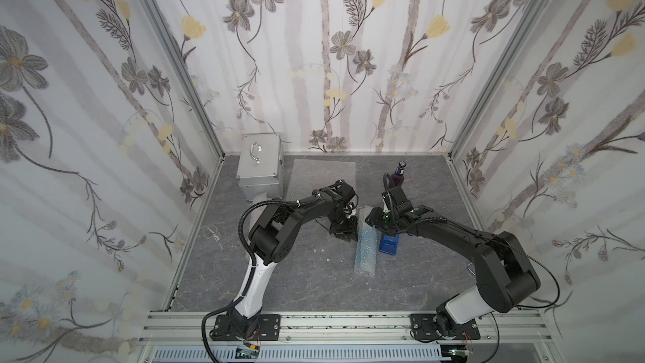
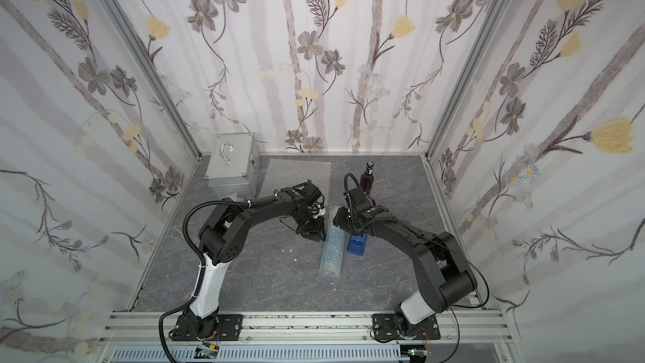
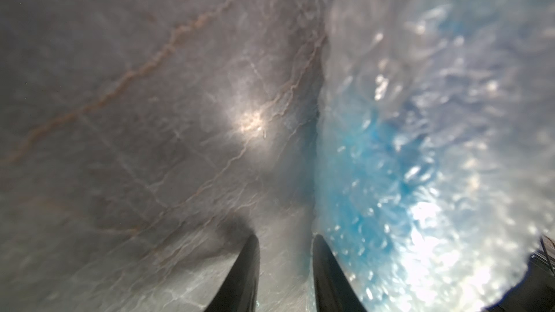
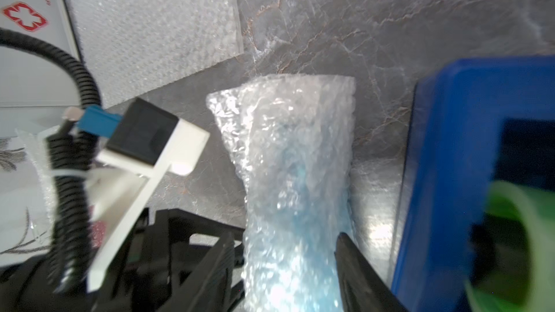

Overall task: Wrap wine bottles in bubble wrap
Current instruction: Stick the tape on the bubble wrap.

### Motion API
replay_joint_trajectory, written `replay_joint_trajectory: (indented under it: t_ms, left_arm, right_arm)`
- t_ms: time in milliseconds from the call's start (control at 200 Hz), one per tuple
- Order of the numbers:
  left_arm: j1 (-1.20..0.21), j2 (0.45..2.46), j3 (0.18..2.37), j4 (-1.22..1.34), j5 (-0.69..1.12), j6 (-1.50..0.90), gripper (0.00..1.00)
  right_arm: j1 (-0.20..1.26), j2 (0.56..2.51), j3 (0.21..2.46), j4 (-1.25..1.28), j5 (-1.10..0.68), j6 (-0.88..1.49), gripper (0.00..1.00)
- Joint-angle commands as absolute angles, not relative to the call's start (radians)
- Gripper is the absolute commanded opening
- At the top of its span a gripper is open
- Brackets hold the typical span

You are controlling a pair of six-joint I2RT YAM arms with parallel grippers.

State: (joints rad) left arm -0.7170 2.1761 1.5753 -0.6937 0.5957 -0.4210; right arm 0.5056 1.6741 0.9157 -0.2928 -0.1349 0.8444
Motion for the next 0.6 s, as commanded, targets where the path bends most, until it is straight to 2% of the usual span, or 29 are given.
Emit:
replay_joint_trajectory:
  t_ms: [0,210,595]
  left_arm:
    - [-0.717,2.180,1.582,-0.690,0.592,-0.429,0.33]
    - [-0.719,2.174,1.577,-0.686,0.591,-0.430,0.33]
    - [-0.696,2.043,1.490,-0.678,0.529,-0.396,0.35]
  right_arm:
    - [0.508,1.608,0.882,-0.345,-0.123,0.866,0.57]
    - [0.561,1.495,0.812,-0.361,-0.102,0.947,0.56]
    - [0.655,1.517,0.754,-0.306,-0.067,1.068,0.53]
